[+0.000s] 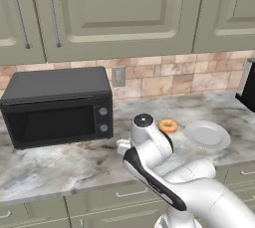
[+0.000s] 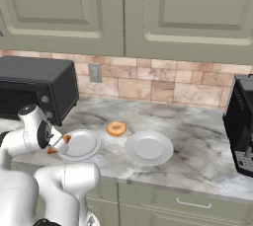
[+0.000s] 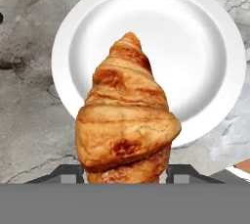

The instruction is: Place the pastries on the plates.

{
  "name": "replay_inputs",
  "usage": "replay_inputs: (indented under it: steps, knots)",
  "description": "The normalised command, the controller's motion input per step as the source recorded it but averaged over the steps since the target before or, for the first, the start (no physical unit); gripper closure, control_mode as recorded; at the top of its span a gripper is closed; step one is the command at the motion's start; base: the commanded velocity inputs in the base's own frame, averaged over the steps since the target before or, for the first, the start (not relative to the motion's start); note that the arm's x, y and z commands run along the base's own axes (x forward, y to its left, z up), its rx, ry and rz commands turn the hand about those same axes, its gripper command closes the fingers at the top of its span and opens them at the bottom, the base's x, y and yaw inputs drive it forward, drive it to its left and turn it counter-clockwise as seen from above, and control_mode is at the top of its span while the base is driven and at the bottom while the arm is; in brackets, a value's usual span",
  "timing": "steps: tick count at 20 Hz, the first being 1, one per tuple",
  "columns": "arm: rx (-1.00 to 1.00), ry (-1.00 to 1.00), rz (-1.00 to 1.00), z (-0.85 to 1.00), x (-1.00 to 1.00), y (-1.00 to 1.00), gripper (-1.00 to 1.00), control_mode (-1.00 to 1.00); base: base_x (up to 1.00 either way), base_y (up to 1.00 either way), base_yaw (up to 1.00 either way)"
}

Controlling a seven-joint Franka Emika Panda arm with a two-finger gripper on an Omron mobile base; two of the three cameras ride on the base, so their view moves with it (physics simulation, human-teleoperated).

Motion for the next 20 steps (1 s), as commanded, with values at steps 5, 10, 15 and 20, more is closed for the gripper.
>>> replay_inputs:
  steps: [5,10,15,20]
  knots:
    - [0.00,-0.03,-0.03,0.02,0.14,-0.40,1.00,-1.00,0.00,0.00,0.00]
    - [0.00,0.00,0.00,0.00,0.20,-0.16,1.00,-1.00,0.00,0.00,0.00]
    - [0.00,0.00,0.00,0.00,0.45,-0.31,1.00,-1.00,0.00,0.00,0.00]
    - [0.00,0.00,0.00,-0.04,0.28,-0.14,1.00,-1.00,0.00,0.00,0.00]
